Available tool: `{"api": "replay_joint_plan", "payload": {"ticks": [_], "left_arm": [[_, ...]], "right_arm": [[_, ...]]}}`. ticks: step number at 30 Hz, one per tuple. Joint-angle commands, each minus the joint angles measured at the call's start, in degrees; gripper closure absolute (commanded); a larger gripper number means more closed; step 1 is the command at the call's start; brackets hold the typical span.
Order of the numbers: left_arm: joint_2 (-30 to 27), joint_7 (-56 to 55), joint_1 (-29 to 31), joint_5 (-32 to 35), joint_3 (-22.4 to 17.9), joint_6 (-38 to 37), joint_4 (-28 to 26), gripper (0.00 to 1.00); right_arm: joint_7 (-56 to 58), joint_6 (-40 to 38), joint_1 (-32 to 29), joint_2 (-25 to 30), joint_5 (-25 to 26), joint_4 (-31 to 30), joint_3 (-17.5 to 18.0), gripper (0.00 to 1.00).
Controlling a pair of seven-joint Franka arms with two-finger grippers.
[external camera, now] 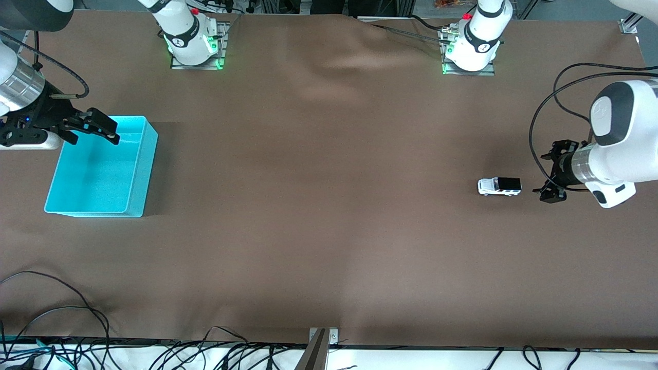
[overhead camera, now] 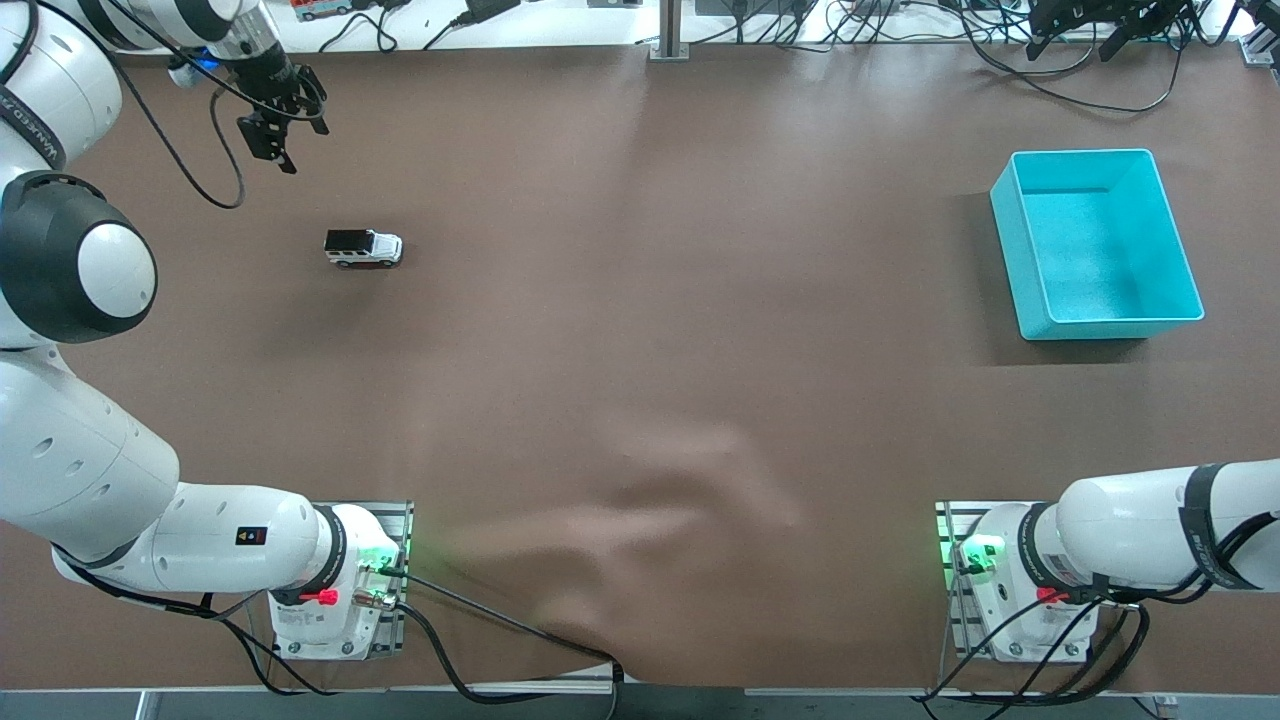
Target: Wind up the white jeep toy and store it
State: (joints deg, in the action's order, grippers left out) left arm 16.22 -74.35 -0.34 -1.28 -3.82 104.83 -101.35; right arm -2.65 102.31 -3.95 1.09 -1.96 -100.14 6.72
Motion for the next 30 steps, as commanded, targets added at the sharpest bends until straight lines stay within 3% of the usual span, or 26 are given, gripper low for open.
{"api": "replay_joint_plan", "payload": {"ticks": [1,16,30], "left_arm": [[-1.54,-5.1,0.95,-1.09,-0.13,6.96,-6.31,0.0],[-2.78,-9.93,2.19,-1.36,0.04,30.86,-22.48,0.0],[1.35,-11.52,2.01,-1.62,0.13,40.1,-27.5,0.0]], "right_arm": [[-0.16,0.08,0.09,0.05,0.29,0.56,0.05,0.0],[-0.16,0.17,0.09,-0.21,0.2,0.65,0.05,0.0],[-0.16,0.17,0.09,-0.48,0.2,0.83,0.05,0.0]]}}
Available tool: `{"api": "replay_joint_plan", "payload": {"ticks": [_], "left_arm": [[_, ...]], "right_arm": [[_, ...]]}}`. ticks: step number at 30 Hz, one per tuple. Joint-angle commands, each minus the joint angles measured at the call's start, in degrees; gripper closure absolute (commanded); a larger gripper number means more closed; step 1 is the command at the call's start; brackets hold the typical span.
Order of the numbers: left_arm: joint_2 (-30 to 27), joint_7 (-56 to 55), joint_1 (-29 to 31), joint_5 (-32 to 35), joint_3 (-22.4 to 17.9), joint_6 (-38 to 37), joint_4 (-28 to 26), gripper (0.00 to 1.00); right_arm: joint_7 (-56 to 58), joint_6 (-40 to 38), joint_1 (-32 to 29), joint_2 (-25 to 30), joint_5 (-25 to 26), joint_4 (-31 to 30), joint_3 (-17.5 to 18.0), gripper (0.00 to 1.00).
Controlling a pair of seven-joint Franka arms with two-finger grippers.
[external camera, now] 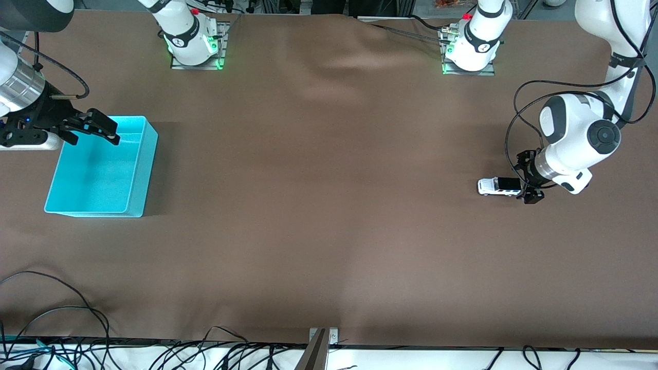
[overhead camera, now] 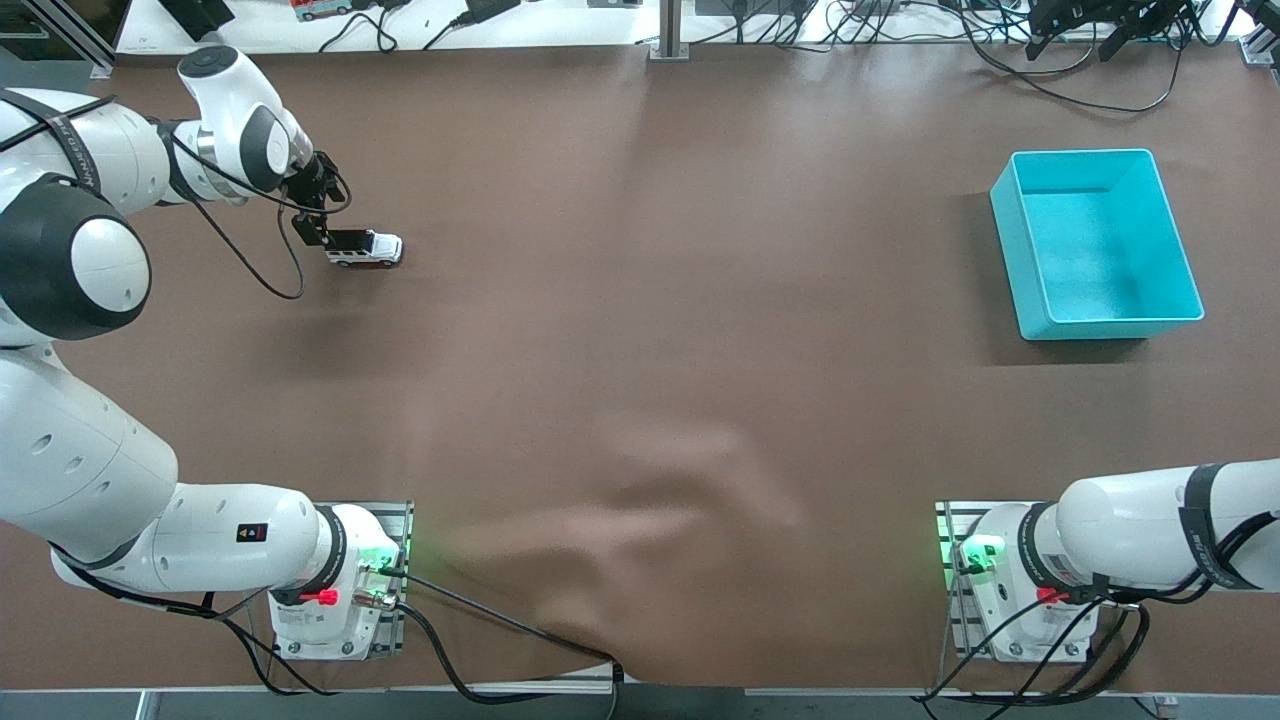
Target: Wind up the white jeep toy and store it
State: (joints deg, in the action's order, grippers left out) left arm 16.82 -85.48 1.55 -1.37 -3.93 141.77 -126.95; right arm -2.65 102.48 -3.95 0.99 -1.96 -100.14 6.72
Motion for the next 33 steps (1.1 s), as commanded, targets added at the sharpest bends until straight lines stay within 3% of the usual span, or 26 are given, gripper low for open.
{"api": "replay_joint_plan", "payload": {"ticks": [1,16,19,23,27,29,33], "left_arm": [[1.02,-0.39,0.12,-1.53,0.24,3.16,-1.98,0.0],[3.48,-0.39,-0.5,-1.53,1.38,4.83,-1.9,0.07],[3.57,-0.39,-0.5,-1.53,1.38,4.83,-1.9,0.23],[3.57,-0.39,-0.5,-1.53,1.38,4.83,-1.9,0.53],[3.39,-0.39,-0.5,-1.53,1.38,4.75,-1.72,0.77],[2.96,-0.39,-0.59,-1.44,1.47,4.75,-1.46,0.84],[0.85,-0.22,-0.68,-1.0,1.82,4.04,-0.84,0.85]], "right_arm": [[-0.16,0.0,0.09,-0.37,0.2,0.91,0.05,0.0],[-0.16,-0.18,0.0,-0.46,0.12,0.83,-0.04,0.0],[-0.16,-0.18,0.0,-0.63,0.12,0.83,-0.04,0.0],[-0.16,-0.18,0.0,-0.63,0.12,0.91,-0.04,0.0],[-0.16,-0.18,0.0,-0.63,0.12,0.83,-0.04,0.0],[-0.16,-0.27,0.0,-0.63,0.12,0.83,-0.12,0.0],[-0.16,-0.35,0.0,-0.63,0.12,0.83,-0.13,0.0]]}}
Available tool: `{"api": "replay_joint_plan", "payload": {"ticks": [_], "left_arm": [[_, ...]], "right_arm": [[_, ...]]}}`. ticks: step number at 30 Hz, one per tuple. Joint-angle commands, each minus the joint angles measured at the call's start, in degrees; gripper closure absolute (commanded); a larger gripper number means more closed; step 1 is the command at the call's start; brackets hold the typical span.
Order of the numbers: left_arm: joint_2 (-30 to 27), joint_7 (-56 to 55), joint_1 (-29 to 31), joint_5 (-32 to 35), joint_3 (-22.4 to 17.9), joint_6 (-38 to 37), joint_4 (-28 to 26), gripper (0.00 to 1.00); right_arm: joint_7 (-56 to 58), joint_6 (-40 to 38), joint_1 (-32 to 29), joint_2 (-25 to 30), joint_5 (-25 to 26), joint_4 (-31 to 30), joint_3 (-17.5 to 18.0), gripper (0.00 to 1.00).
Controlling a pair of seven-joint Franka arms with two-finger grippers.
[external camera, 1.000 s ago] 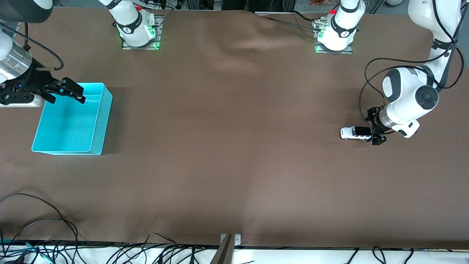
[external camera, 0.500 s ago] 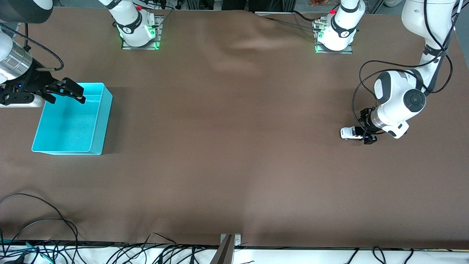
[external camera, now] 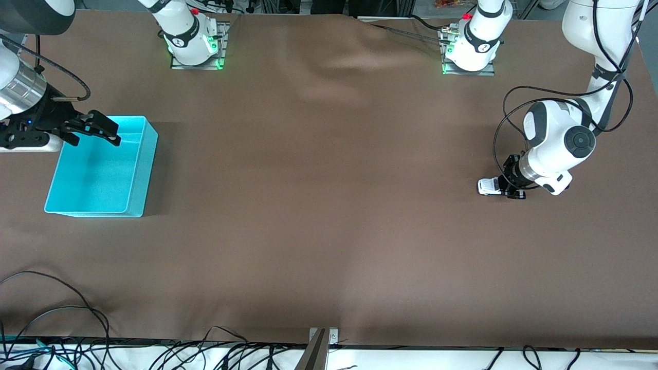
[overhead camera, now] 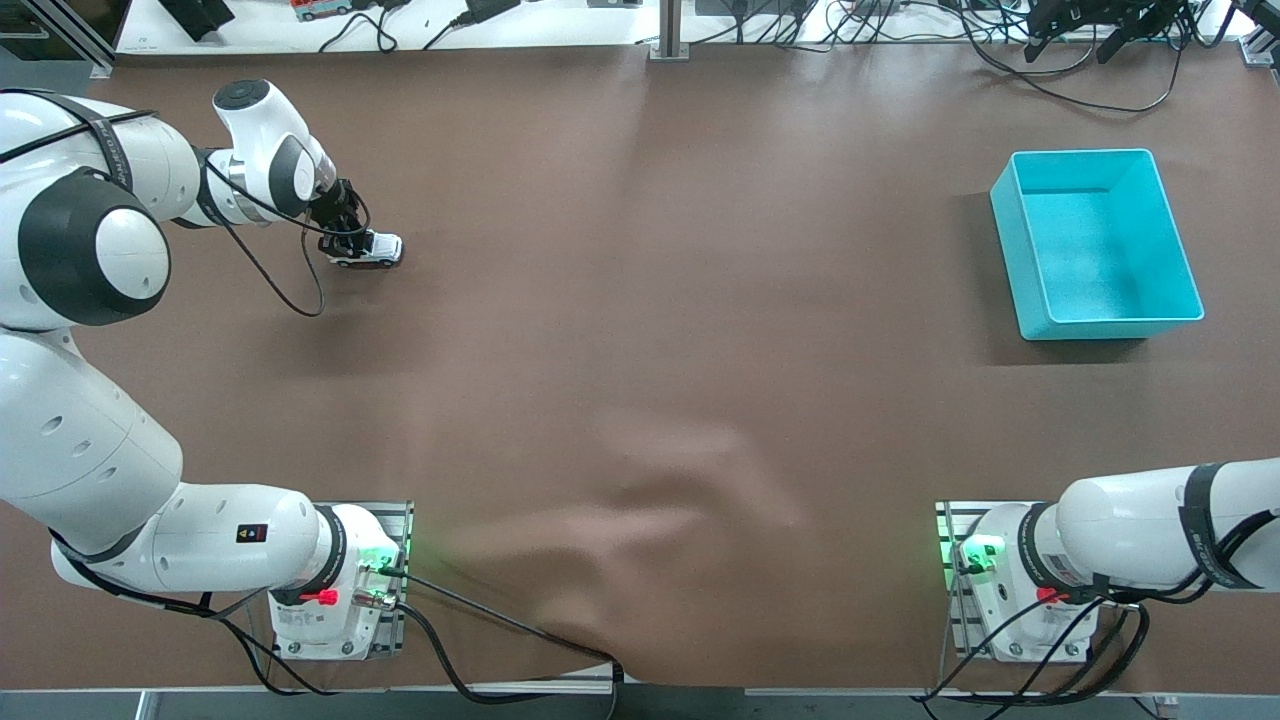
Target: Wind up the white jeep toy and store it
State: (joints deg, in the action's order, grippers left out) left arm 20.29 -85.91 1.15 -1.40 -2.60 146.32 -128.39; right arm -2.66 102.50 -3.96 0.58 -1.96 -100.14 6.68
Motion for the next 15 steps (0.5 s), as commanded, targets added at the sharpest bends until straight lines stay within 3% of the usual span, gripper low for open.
{"api": "replay_joint_plan", "payload": {"ticks": [1,15], "left_arm": [[-3.14,0.22,-0.27,-0.88,0.76,-0.77,0.6,0.85],[-5.08,-9.27,-0.27,-0.62,9.89,-2.88,0.78,0.85]], "right_arm": [[-0.15,-0.37,0.0,-0.23,0.12,0.83,-0.09,0.0],[-0.15,-0.37,0.0,-0.32,0.12,0.83,-0.09,0.0]]}}
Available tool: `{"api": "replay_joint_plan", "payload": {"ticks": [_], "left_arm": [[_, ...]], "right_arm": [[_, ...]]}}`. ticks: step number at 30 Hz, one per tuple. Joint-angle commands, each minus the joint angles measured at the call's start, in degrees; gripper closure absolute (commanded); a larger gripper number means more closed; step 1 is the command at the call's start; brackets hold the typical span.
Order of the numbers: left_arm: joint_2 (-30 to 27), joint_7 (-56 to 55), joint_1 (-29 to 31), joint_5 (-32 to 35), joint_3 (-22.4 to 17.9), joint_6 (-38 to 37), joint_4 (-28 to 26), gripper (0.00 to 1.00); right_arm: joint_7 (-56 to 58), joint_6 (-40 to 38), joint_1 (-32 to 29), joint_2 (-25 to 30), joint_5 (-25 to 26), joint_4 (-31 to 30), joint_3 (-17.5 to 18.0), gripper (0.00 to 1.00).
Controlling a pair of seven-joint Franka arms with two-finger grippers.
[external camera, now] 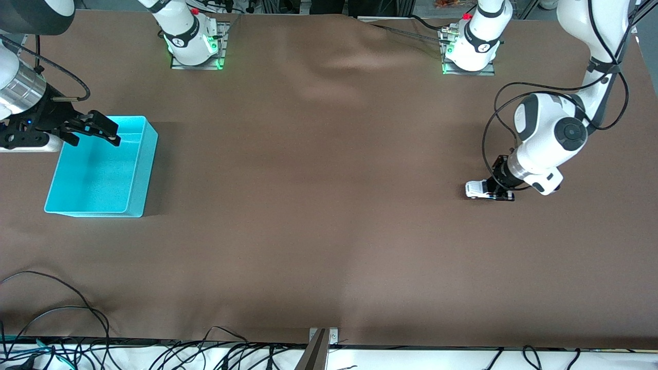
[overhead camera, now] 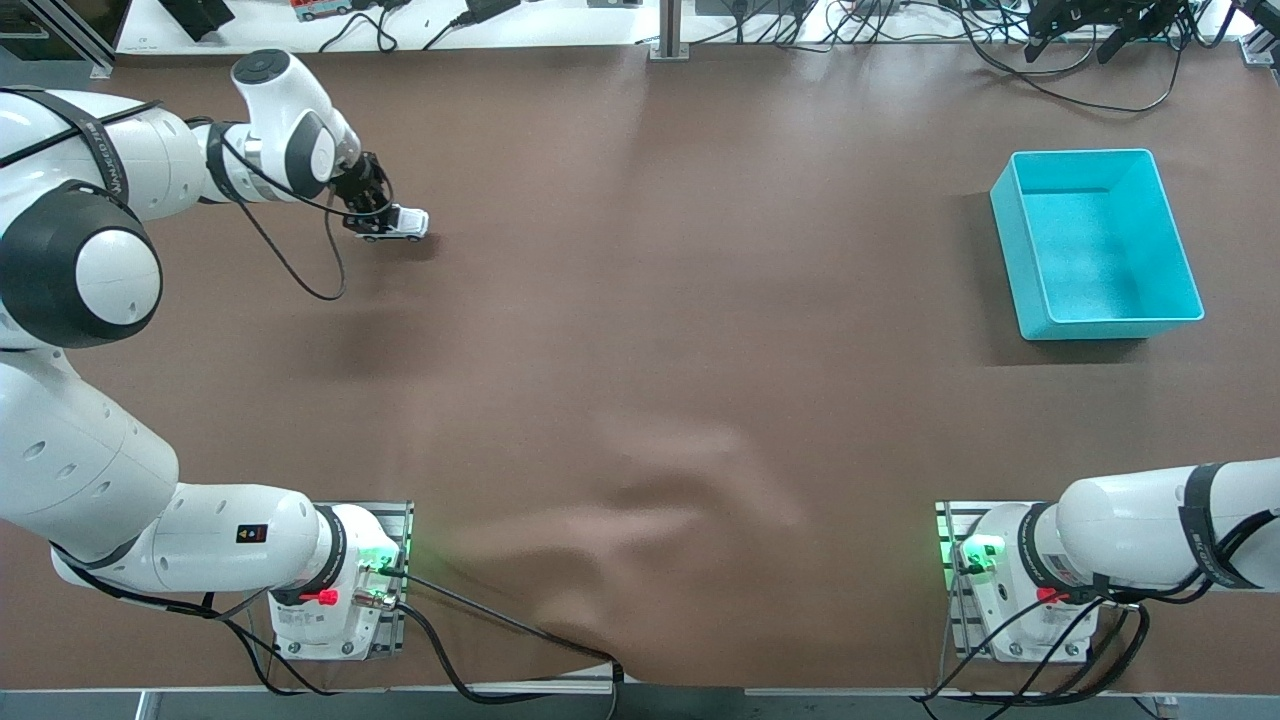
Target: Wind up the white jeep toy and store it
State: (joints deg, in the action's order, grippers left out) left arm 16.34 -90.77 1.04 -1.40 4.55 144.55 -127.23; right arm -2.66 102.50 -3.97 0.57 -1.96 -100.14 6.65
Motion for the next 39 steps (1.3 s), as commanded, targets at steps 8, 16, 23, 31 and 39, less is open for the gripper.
{"api": "replay_joint_plan", "payload": {"ticks": [8,16,23,31,39], "left_arm": [[0.62,-6.96,-0.68,-0.62,6.52,-0.41,-0.74,0.85],[3.43,-11.53,-4.02,-0.53,6.79,2.23,-1.0,0.85],[4.66,-17.5,-4.03,5.08,6.79,2.32,-1.0,0.85],[5.9,-21.82,-3.15,10.89,6.79,2.41,-0.65,0.85],[6.33,-20.68,-1.83,11.16,6.61,2.41,-0.65,0.85]], "right_arm": [[-0.06,-0.28,0.01,-0.31,0.12,0.83,-0.06,0.0],[-0.15,-0.1,0.01,-0.31,0.12,0.83,-0.06,0.0],[-0.15,-0.01,0.01,-0.31,0.12,0.91,-0.06,0.0],[-0.15,-0.01,0.01,-0.31,0.12,0.91,-0.06,0.0],[-0.15,-0.01,0.1,-0.31,0.12,0.91,-0.06,0.0]]}}
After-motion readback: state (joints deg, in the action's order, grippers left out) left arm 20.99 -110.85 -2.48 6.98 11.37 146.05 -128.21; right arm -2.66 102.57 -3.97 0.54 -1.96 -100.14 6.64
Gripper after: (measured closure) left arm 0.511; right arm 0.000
